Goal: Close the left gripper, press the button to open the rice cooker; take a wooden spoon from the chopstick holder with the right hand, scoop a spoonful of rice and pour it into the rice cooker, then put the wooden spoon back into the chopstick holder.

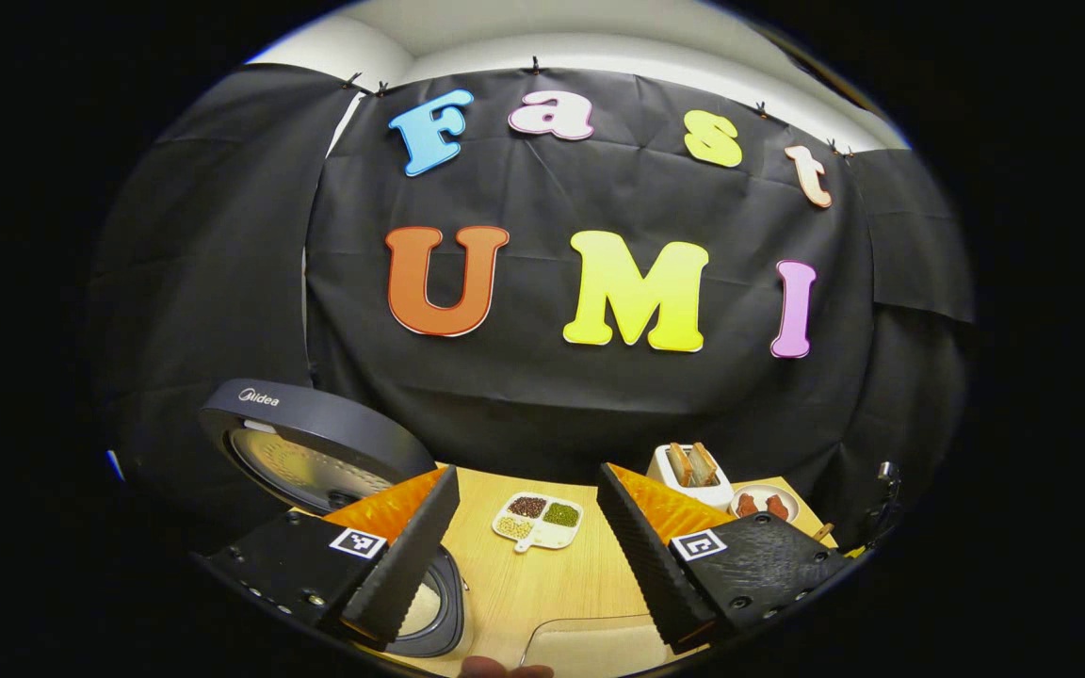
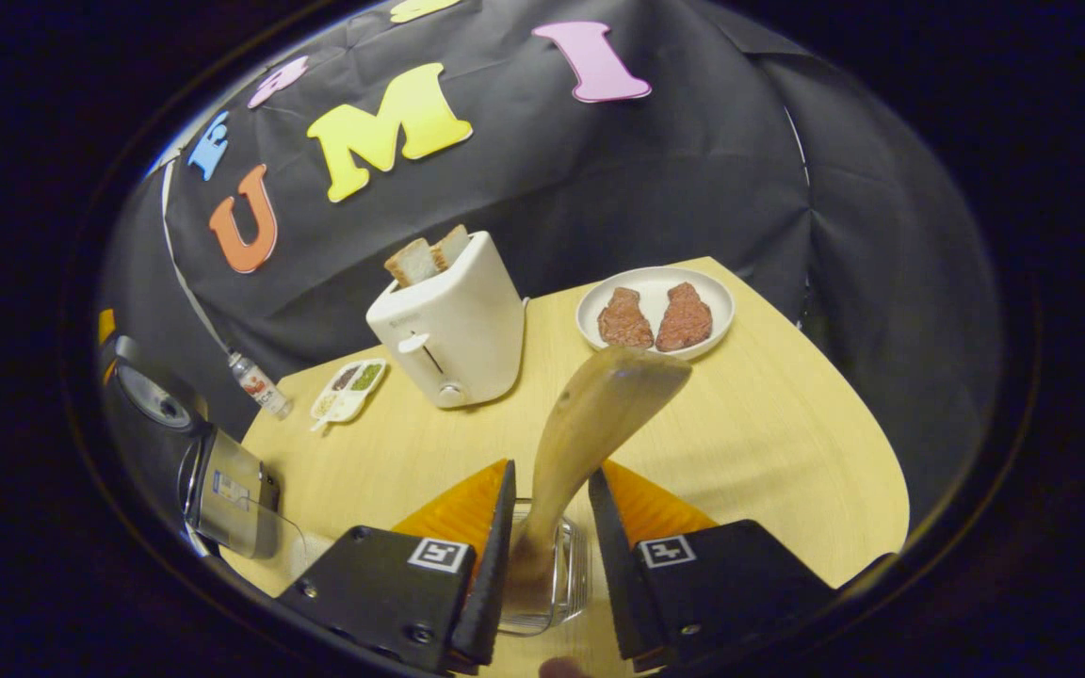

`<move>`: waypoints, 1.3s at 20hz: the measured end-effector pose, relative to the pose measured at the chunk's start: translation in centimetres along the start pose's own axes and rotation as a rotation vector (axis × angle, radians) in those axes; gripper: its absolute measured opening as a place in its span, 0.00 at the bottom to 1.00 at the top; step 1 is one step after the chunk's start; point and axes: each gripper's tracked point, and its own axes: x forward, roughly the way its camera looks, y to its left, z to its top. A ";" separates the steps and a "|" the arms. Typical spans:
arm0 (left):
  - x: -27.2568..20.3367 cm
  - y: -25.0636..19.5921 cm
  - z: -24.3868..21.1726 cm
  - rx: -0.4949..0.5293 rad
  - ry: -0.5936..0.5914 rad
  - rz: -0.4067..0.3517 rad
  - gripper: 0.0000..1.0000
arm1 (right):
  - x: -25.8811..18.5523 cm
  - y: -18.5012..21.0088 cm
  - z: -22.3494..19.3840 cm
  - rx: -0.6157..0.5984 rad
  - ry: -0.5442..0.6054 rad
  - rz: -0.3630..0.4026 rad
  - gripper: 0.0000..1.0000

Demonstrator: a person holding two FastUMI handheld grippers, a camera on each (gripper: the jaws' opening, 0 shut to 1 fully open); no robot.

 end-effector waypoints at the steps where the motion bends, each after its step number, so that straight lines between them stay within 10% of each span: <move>1: 0.1 0.1 0.0 0.003 0.001 -0.001 0.95 | -0.3 0.1 0.1 0.003 -0.004 0.000 0.45; 9: -3.0 2.8 1.3 0.012 -0.033 -0.015 0.95 | -3.8 1.6 -0.4 0.067 -0.029 -0.055 0.16; 18: -10.5 10.6 2.0 -0.014 -0.089 0.000 0.94 | -12.1 10.2 4.8 -0.048 -0.219 -0.129 0.13; 26: -15.4 18.4 1.4 0.026 -0.103 0.029 0.94 | -13.2 22.6 -0.7 -0.123 -0.183 -0.018 0.13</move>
